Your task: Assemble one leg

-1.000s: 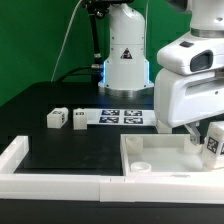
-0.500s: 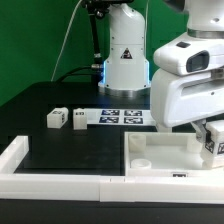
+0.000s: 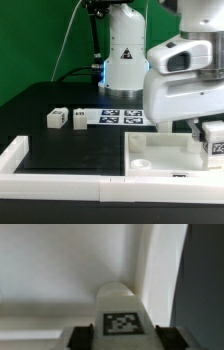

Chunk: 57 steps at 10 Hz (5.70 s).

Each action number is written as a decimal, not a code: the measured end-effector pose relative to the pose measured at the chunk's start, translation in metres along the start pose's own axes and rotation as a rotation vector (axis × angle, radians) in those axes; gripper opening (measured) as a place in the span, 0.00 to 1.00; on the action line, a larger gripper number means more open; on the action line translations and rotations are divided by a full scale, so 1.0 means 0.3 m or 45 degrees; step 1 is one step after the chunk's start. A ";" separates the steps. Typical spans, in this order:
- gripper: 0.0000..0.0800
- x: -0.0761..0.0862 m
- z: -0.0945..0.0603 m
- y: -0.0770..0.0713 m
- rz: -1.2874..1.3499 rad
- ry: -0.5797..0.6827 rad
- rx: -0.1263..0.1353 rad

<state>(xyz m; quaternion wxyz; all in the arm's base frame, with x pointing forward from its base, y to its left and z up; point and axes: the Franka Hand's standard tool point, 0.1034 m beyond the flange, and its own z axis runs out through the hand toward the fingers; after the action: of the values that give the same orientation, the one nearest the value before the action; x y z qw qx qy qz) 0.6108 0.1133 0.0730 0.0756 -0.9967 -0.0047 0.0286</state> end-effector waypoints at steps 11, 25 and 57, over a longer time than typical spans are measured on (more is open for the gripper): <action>0.77 -0.020 0.027 -0.063 1.230 0.041 0.123; 0.45 0.000 0.014 -0.047 -0.338 0.029 -0.116; 0.37 0.000 0.009 -0.033 -0.152 0.013 -0.141</action>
Offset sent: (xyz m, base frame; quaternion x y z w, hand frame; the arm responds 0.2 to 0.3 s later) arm -0.0129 0.0068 -0.0063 0.0158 -0.0007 0.3985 0.9170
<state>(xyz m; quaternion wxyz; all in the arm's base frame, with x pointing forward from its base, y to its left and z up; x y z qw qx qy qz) 0.6104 0.1235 0.0718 0.0219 -0.9974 -0.0653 0.0186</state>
